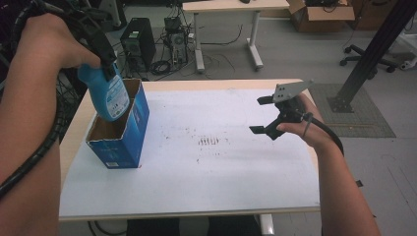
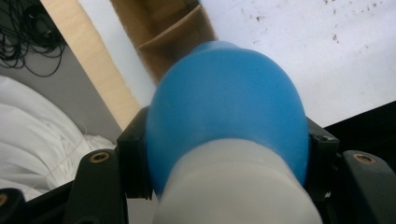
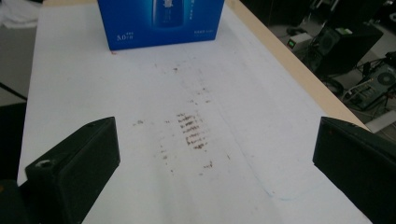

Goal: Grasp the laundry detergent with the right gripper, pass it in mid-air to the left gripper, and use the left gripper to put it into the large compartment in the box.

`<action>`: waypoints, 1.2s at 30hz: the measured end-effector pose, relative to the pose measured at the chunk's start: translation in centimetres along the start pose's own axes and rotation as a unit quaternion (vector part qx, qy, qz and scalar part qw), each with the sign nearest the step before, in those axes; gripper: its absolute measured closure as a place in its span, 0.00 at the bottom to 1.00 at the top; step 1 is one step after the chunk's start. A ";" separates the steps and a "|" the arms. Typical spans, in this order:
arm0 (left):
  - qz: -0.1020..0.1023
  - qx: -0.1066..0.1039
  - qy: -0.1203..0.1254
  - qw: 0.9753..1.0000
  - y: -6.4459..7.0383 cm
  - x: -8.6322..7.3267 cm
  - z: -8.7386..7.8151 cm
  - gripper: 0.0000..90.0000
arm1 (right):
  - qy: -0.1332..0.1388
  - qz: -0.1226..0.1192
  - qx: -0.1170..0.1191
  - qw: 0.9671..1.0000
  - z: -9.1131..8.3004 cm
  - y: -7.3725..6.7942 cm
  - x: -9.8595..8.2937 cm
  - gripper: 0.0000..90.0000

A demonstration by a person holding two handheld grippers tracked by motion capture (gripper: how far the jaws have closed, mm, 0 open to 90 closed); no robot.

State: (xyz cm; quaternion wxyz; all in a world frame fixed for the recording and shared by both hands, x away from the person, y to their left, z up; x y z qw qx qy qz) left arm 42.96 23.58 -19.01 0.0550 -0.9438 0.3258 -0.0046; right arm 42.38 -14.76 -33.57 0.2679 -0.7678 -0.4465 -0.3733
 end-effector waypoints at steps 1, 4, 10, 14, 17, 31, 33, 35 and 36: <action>-0.004 0.000 -0.001 1.000 -0.2 -0.1 0.0 0.42 | -0.007 0.000 -0.002 1.000 -0.1 0.1 0.2 0.01; -0.016 -0.001 0.000 1.000 -0.6 -0.4 0.1 0.42 | -0.051 -0.012 -0.006 0.999 -0.8 0.4 1.1 0.01; -0.033 -0.007 0.000 0.999 -1.1 -0.6 0.5 0.42 | -0.106 -0.029 -0.004 0.994 -1.5 0.4 1.8 0.02; -0.043 -0.012 0.002 0.999 -1.3 -0.7 0.9 0.42 | -0.156 -0.044 -0.006 0.987 -1.7 0.3 2.0 0.02; -0.051 -0.013 0.002 0.999 -1.5 -0.8 1.3 0.42 | -0.179 -0.048 -0.004 0.983 -1.8 0.4 2.1 0.03; -0.089 -0.030 -0.019 0.995 -2.0 -1.3 4.5 0.42 | -0.215 -0.054 -0.004 0.975 -1.9 0.6 2.2 0.03; -0.094 -0.034 -0.021 0.995 -1.9 -1.2 5.0 0.42 | -0.228 -0.058 -0.001 0.972 -1.9 0.5 2.1 0.03; -0.096 -0.035 -0.021 0.995 -2.0 -1.2 5.4 0.42 | -0.232 -0.059 0.001 0.971 -1.8 0.5 2.2 0.03; -0.098 -0.035 -0.022 0.994 -2.0 -1.2 5.6 0.42 | -0.235 -0.058 0.003 0.970 -1.8 0.5 2.2 0.03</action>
Point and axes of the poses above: each handheld gripper's, and its own axes: z roughly forward along the jaws, x roughly out of its top, y roughly to its right, the point moved 10 cm from there along z, roughly forward along the jaws, and after that the axes turned 14 degrees about z, right-handed, at the moved point
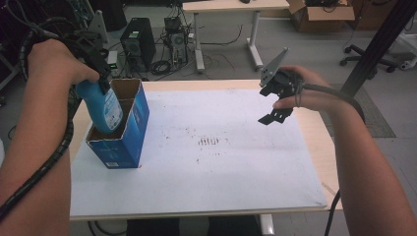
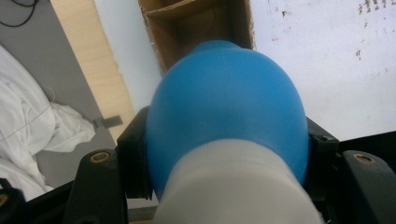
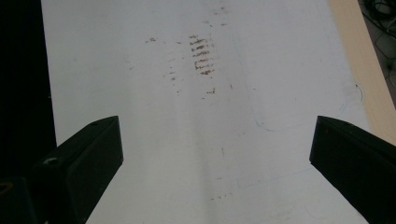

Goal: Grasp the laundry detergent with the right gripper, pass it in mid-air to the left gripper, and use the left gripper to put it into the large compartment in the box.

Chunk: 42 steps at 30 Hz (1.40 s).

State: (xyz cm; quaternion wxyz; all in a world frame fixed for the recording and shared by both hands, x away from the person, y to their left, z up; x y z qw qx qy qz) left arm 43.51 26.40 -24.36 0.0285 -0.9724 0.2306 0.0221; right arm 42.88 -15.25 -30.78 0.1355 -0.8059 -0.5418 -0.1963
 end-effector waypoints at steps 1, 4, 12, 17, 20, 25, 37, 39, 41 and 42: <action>-0.004 0.000 -0.002 1.000 -0.1 0.0 0.2 0.42 | -0.004 -0.001 0.001 1.000 0.0 0.0 0.0 0.03; -0.017 0.003 -0.004 1.000 -0.3 0.1 0.8 0.42 | -0.016 0.000 -0.001 1.000 -0.1 0.0 -0.1 0.03; -0.034 -0.011 -0.013 0.999 -0.4 -0.2 2.8 0.42 | -0.017 -0.002 -0.002 1.000 -0.2 -0.1 0.1 0.03; -0.038 -0.008 -0.012 0.999 -0.5 -0.2 3.7 0.42 | -0.017 -0.004 -0.001 1.000 -0.1 -0.2 0.3 0.03; -0.043 -0.013 -0.007 0.999 -0.4 -0.2 4.2 0.42 | -0.016 -0.006 0.000 1.000 0.0 -0.3 0.4 0.03; -0.046 -0.013 -0.004 0.999 -0.4 -0.2 4.9 0.42 | -0.017 -0.007 0.001 1.000 0.0 -0.3 0.5 0.03; -0.050 0.004 0.000 0.999 0.0 0.4 7.8 0.42 | -0.011 -0.006 -0.002 1.000 -0.2 -0.1 0.4 0.03; -0.049 0.001 -0.002 0.999 0.0 0.4 8.4 0.42 | -0.014 -0.006 -0.001 1.000 -0.2 0.0 0.3 0.03; -0.048 -0.003 -0.005 0.999 0.1 0.4 8.7 0.42 | -0.016 -0.005 -0.001 1.000 -0.2 0.0 0.2 0.03; -0.051 -0.004 -0.004 0.999 0.1 0.5 8.9 0.42 | -0.016 -0.005 -0.001 1.000 -0.2 0.1 0.2 0.03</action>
Point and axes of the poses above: each handheld gripper's, and its own axes: z roughly forward along the jaws, x roughly out of its top, y roughly to its right, the point moved 10 cm from there along z, roughly forward along the jaws, and after that the axes turned 14 degrees about z, right-handed, at the moved point
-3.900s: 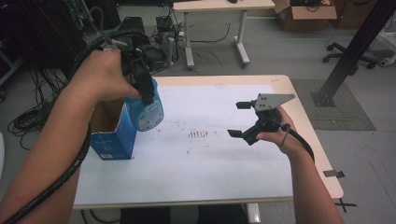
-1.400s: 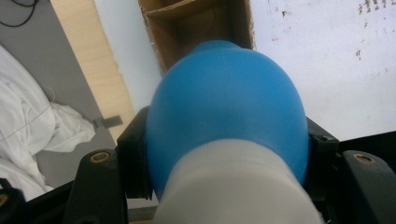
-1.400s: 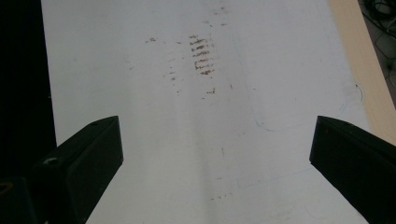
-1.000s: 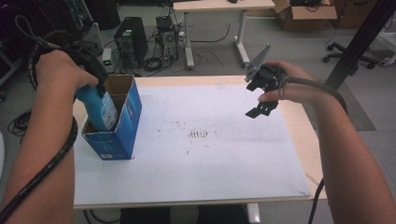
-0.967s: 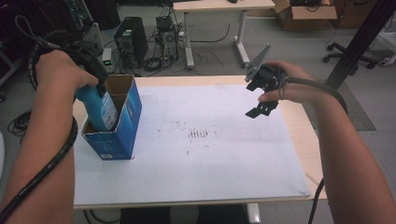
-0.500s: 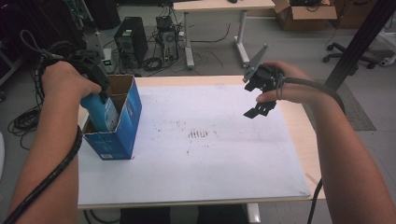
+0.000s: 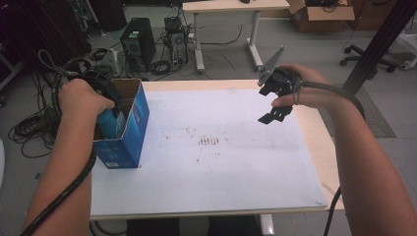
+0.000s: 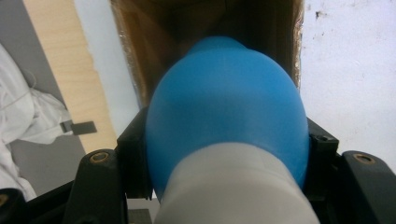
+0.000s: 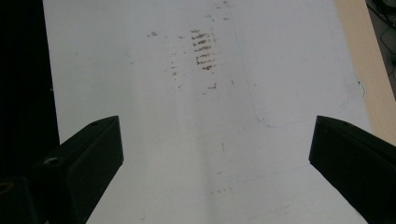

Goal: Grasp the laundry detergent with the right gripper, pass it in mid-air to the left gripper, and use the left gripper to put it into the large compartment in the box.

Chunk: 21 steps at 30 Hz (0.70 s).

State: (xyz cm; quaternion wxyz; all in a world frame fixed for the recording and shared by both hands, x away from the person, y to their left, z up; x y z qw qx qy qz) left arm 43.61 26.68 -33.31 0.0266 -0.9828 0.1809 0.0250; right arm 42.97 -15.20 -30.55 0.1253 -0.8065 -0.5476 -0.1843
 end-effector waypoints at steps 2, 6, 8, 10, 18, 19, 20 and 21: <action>0.000 -0.001 -0.002 1.000 0.0 0.0 0.3 0.42 | 0.001 0.001 0.000 1.000 0.0 0.0 0.0 0.03; -0.001 -0.002 -0.001 1.000 0.0 0.0 0.9 0.42 | 0.000 0.001 0.001 1.000 0.1 0.1 -0.1 0.03; -0.004 -0.003 0.002 1.000 -0.1 0.0 1.2 0.42 | -0.001 0.000 0.002 1.000 0.3 0.0 -0.1 0.03; -0.003 -0.006 0.002 1.000 -0.1 0.0 1.5 0.42 | -0.002 0.000 0.003 1.000 0.5 0.0 -0.1 0.03; -0.002 -0.007 0.002 1.000 -0.1 -0.1 2.7 0.42 | 0.000 -0.003 0.003 1.000 0.7 -0.1 0.2 0.03; -0.001 -0.009 0.000 1.000 -0.1 -0.2 2.8 0.42 | 0.000 -0.003 0.003 1.000 0.7 -0.1 0.2 0.03; -0.001 -0.009 0.000 1.000 -0.2 -0.2 2.9 0.42 | 0.000 -0.004 0.004 1.000 0.8 -0.1 0.2 0.03; -0.001 -0.009 0.000 1.000 -0.2 -0.2 3.0 0.42 | 0.001 -0.004 0.004 1.000 0.8 -0.1 0.2 0.03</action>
Point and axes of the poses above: each handheld gripper's, and its own axes: z roughly forward along the jaws, x roughly out of its top, y roughly to its right, the point moved 10 cm from there along z, roughly forward along the jaws, and after that the axes turned 14 degrees about z, right-handed, at the moved point
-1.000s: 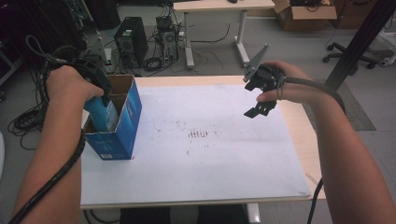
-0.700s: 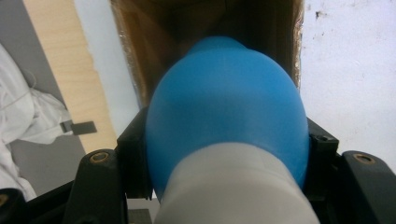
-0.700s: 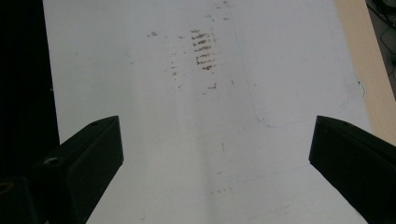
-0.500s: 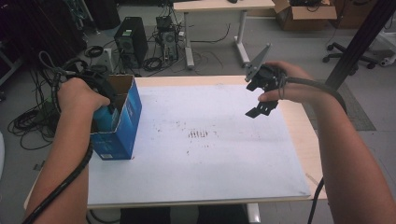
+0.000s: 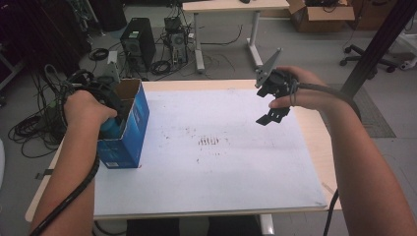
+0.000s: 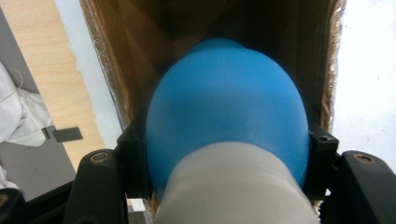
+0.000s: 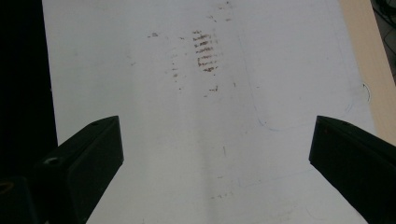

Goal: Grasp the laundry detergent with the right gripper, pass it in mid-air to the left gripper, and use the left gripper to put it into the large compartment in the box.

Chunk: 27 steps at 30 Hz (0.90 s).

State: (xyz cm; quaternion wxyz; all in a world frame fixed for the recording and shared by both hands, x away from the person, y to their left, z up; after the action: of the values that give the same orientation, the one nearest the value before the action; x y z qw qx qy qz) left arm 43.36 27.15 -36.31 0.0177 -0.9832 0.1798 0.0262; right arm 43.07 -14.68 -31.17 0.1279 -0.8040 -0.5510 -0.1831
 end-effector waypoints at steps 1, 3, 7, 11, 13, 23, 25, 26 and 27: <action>-0.001 0.000 0.001 1.000 0.0 0.0 0.1 0.42 | -0.001 0.000 0.000 1.000 0.0 0.0 0.0 0.03; -0.002 0.006 0.000 1.000 -0.1 0.0 0.3 0.42 | 0.000 0.000 0.000 1.000 0.0 0.0 0.0 0.03; 0.000 0.004 -0.002 1.000 0.0 0.1 0.7 0.42 | 0.001 0.001 0.001 1.000 0.1 -0.1 0.0 0.03; 0.002 0.003 -0.004 1.000 0.0 0.1 0.9 0.42 | 0.001 0.001 0.002 1.000 0.2 -0.1 -0.1 0.03; 0.001 0.005 -0.003 1.000 0.1 0.2 1.0 0.42 | 0.001 0.001 0.003 1.000 0.3 -0.1 -0.2 0.03; 0.001 0.004 -0.009 1.000 0.1 0.2 1.7 0.42 | -0.002 0.006 0.007 1.000 0.7 0.1 -0.7 0.03; 0.002 0.004 -0.012 1.000 0.1 0.2 1.7 0.42 | -0.003 0.006 0.006 1.000 0.7 0.2 -0.7 0.03; 0.002 0.004 -0.012 1.000 0.1 0.2 1.9 0.42 | -0.007 0.006 0.005 1.000 0.7 0.2 -0.8 0.03; 0.002 0.004 -0.012 1.000 0.1 0.2 1.9 0.42 | -0.007 0.006 0.005 1.000 0.7 0.2 -0.8 0.03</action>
State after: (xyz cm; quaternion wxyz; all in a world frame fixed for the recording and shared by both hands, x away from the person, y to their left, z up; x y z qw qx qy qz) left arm 43.41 27.11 -38.18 0.0237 -0.9823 0.1817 0.0376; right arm 43.11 -15.12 -32.11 0.1291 -0.8081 -0.5479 -0.1737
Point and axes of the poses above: each handheld gripper's, and its own axes: z roughly forward along the jaws, x roughly out of its top, y roughly to its right, the point moved 10 cm from there along z, roughly forward along the jaws, and after that the axes turned 14 degrees about z, right-handed, at the moved point
